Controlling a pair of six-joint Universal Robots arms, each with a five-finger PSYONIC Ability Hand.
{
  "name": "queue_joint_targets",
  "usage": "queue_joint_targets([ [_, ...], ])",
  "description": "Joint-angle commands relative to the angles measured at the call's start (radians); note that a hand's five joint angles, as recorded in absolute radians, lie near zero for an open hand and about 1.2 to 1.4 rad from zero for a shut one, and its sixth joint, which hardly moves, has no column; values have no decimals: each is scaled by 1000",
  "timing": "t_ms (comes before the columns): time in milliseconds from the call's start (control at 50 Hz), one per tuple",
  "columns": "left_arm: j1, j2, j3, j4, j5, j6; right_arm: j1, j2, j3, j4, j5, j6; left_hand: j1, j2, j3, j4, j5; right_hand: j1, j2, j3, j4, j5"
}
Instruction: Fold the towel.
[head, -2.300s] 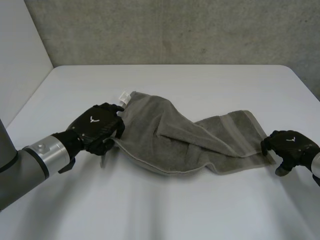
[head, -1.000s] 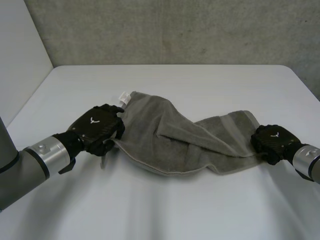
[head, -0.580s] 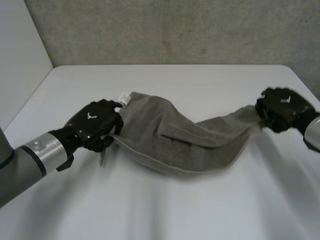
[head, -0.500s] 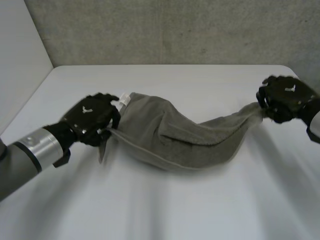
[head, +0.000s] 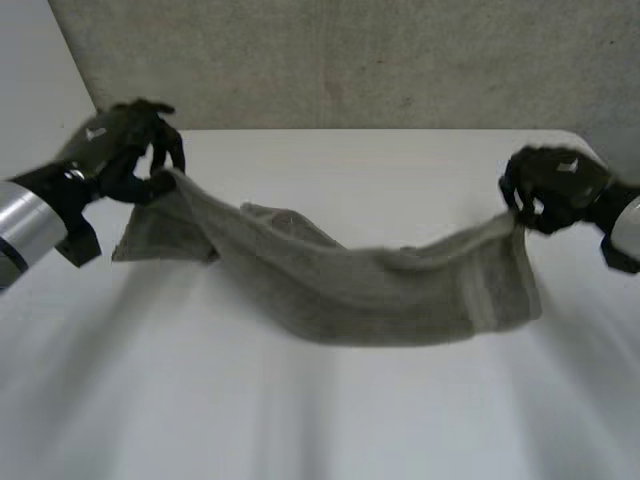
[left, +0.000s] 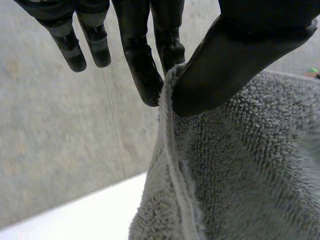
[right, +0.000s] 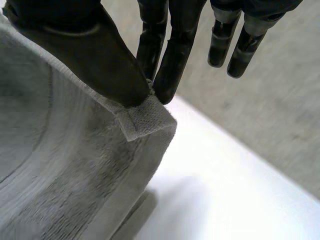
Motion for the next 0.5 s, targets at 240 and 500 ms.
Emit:
queue_joint_targets([
  [240,-11,-147,-23,-4,-3,182,10,98,184,-12,14,-124,129,64,-51,-59,85,-546,-528,-42,-76,-573],
  [500,-14,-147,-29,-6,-2,182,16,105,204,-86,21,-124,129,64,-51,-59,85,-667,-649,-42,-76,-694],
])
